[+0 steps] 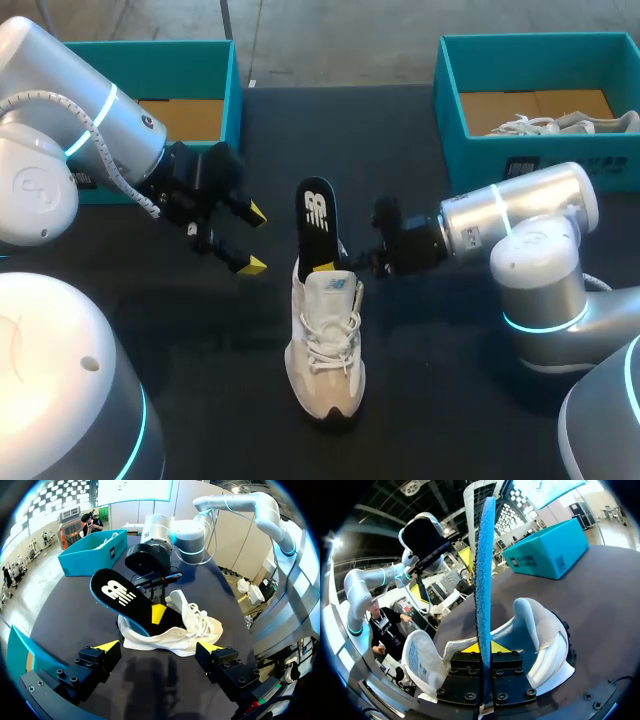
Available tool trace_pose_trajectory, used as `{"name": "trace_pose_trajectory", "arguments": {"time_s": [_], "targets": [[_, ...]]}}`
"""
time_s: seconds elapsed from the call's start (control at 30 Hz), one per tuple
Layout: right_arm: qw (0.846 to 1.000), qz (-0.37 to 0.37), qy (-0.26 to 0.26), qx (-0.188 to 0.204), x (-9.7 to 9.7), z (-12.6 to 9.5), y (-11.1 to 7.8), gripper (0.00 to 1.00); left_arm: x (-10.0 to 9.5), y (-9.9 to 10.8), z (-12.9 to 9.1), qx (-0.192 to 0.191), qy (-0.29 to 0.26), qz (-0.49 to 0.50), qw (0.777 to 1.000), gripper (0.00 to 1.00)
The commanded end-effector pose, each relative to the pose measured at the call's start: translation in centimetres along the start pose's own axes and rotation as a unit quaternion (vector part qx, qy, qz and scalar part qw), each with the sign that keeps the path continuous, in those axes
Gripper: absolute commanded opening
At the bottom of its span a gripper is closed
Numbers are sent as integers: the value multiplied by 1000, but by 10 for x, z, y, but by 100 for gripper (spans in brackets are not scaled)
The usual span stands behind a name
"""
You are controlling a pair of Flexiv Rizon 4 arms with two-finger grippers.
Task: Take the shoe out of the shoebox, open the shoe tongue, remove and reinsert the insole, then place the shoe into the shoebox
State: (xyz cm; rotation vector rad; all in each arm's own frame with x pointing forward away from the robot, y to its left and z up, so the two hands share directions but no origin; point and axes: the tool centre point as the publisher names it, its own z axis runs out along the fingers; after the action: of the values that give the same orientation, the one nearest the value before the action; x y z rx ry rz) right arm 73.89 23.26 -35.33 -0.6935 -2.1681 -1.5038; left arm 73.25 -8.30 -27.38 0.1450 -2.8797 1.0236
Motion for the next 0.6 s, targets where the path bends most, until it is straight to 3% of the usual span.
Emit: {"name": "trace_pose_trajectory", "arguments": {"time_s": [0.03, 0.2, 0.37, 0.4, 0.47, 0.6], "targets": [[1000, 4, -1, -1, -1, 6, -8, 0, 1, 0, 0, -1, 0, 0, 1000, 100], [1000, 5, -2, 1, 1, 5, -9, 0, 1, 0, 0, -1, 0, 0, 1000, 100], [1000, -12, -10, -5, 4, 1, 3, 0, 1, 0, 0, -1, 0, 0, 1000, 100], [1000, -14, -11, -7, 4, 0, 5, 12, 1, 0, 0, -1, 0, 0, 1000, 100], [1000, -18, -12, -7, 4, 0, 8, 24, 1, 0, 0, -1, 0, 0, 1000, 100], [1000, -24, -14, -9, 5, -1, 12, 27, 1, 0, 0, -1, 0, 0, 1000, 100]]}}
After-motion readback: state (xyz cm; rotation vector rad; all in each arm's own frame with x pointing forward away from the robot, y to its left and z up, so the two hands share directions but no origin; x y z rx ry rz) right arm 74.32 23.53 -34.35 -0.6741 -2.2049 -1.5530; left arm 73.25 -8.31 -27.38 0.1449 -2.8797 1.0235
